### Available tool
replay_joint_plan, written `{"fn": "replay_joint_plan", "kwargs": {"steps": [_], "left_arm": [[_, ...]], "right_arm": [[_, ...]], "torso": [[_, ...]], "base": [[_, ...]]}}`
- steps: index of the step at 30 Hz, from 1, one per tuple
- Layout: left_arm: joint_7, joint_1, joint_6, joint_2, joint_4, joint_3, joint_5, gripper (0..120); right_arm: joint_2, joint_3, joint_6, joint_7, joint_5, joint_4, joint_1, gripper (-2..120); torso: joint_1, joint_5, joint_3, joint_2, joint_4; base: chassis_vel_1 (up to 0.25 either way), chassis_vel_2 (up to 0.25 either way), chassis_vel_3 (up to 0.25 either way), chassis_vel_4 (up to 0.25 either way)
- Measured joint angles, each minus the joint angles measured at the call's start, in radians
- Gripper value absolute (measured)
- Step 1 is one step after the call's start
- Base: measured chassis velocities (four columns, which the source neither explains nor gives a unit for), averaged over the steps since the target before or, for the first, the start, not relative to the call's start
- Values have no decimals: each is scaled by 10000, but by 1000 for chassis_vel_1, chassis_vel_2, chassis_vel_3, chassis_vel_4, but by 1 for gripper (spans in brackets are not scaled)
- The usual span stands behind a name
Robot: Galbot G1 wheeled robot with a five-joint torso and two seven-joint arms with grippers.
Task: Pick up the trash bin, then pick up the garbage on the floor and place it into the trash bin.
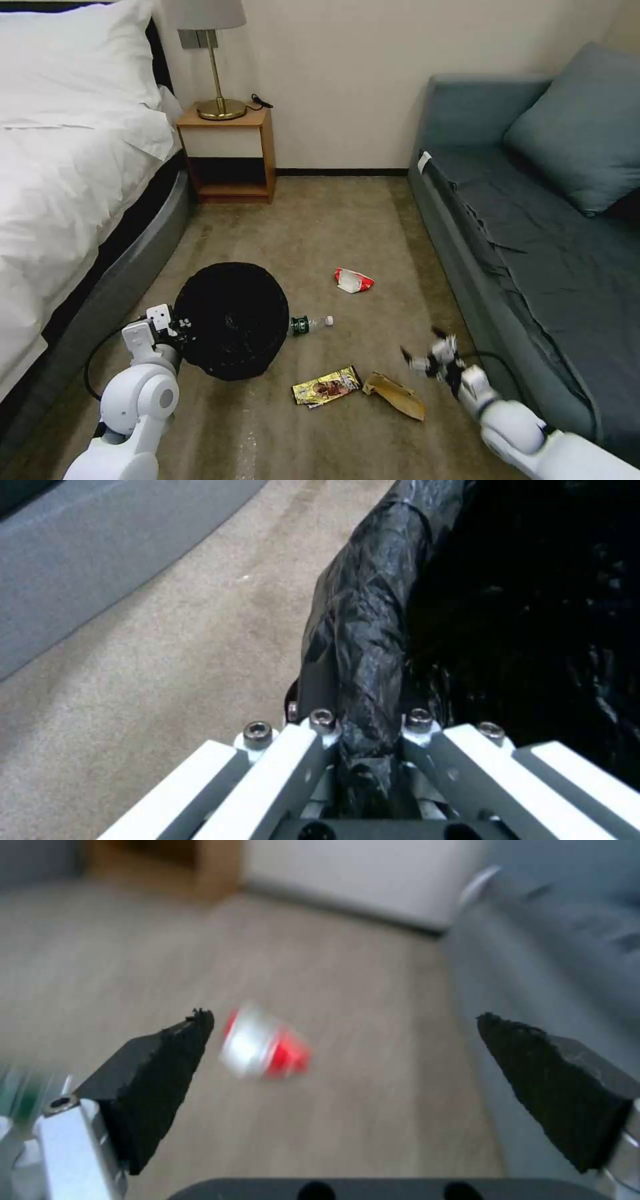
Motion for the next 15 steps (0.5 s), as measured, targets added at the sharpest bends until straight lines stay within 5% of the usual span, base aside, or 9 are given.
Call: {"fn": "replay_joint_plan", "kwargs": {"steps": [4, 10, 11, 15], "left_arm": [[9, 98, -15, 164, -124, 0, -178, 3], [2, 106, -24, 282, -165, -31, -401, 3], [-4, 130, -18, 293, -209, -33, -582, 3], [0, 180, -24, 308, -195, -34, -650, 3]], "right_arm": [[455, 1220, -1548, 2031, 3037, 2215, -307, 100], [224, 1616, -2470, 1918, 4227, 2770, -721, 100], [260, 1641, -3305, 2233, 5144, 3005, -749, 100], [109, 1745, -3981, 1261, 4223, 2794, -902, 100]], "torso": [[-1, -4, -1, 0, -3], [0, -6, 0, 0, -9], [-1, 4, -1, 0, -9], [-1, -4, -1, 1, -4]], "base": [[0, 0, 0, 0], [0, 0, 0, 0], [0, 0, 0, 0], [0, 0, 0, 0]]}}
